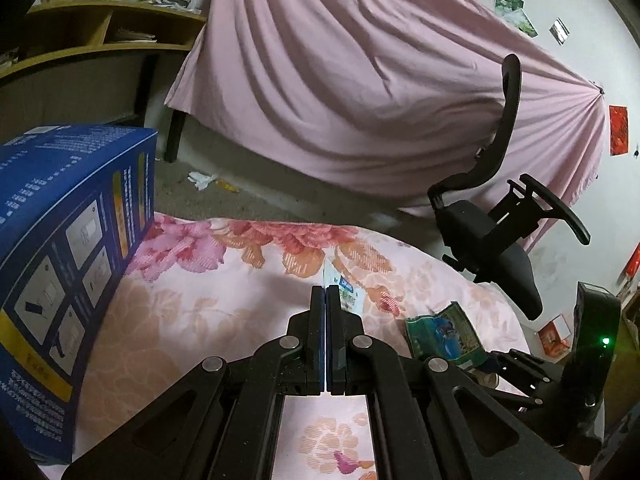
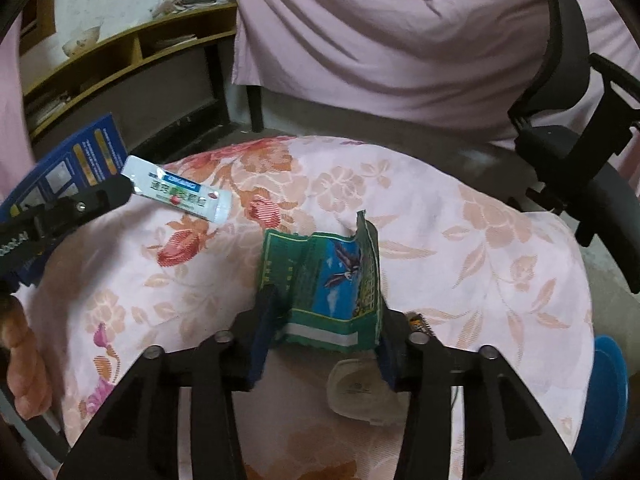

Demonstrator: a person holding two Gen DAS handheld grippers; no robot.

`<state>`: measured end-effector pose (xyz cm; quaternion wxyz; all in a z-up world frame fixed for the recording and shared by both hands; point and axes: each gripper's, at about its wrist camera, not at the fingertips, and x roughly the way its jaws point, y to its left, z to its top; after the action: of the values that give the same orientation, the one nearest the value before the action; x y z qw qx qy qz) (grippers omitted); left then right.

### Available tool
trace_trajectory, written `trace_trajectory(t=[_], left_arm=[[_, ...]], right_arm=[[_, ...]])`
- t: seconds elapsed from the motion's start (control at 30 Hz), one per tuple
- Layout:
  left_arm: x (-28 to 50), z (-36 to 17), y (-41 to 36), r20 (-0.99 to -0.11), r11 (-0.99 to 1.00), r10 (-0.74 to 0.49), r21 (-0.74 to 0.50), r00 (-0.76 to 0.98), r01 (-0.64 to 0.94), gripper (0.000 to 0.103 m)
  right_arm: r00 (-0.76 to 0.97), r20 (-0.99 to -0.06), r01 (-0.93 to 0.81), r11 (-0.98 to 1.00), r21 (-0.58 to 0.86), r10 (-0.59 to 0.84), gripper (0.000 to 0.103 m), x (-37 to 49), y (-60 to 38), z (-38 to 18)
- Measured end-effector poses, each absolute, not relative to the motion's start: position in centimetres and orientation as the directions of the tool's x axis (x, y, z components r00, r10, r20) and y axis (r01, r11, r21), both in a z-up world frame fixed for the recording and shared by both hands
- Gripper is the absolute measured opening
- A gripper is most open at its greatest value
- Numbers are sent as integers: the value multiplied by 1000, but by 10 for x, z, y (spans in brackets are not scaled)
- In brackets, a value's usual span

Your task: Collect trash

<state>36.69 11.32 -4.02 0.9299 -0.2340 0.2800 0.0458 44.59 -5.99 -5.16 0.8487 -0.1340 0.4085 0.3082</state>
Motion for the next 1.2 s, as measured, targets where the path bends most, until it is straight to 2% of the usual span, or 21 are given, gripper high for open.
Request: trace_trajectory(t=[0.17, 0.33, 0.43, 0.57, 0.73, 1.0, 1.07, 1.2], left_arm=[[366, -37, 112, -537, 890, -48, -405, 842, -208, 0], [364, -35, 112, -520, 892, -53, -408, 852, -193, 0], [358, -30, 109, -489, 899, -41, -398, 871, -182, 0], [347, -19, 100, -422, 922, -6, -354, 906, -159, 0], [327, -2, 76, -314, 955, 15, -277, 949, -107, 0], [296, 29, 22, -115, 983, -29, -184, 993, 8, 0], [294, 38, 5, -90, 986, -53, -164, 994, 38, 0], [297, 51, -29, -73, 979, -114, -179, 991, 99, 0]], right_arm=[[467, -776, -659, 752, 14, 424, 24, 439, -55, -54], [491, -761, -668, 744, -17, 424, 22, 432, -54, -50], [537, -721, -658, 752, -33, 438, 22, 425, -59, -42], [627, -626, -627, 777, -52, 464, 22, 411, -73, -25], [734, -445, -573, 820, 0, 513, 23, 388, -109, 3], [859, -206, -475, 880, 25, 470, 23, 350, -165, 46], [886, -146, -439, 897, 38, 440, 23, 343, -185, 57], [922, -87, -375, 926, 42, 377, 23, 334, -221, 68]])
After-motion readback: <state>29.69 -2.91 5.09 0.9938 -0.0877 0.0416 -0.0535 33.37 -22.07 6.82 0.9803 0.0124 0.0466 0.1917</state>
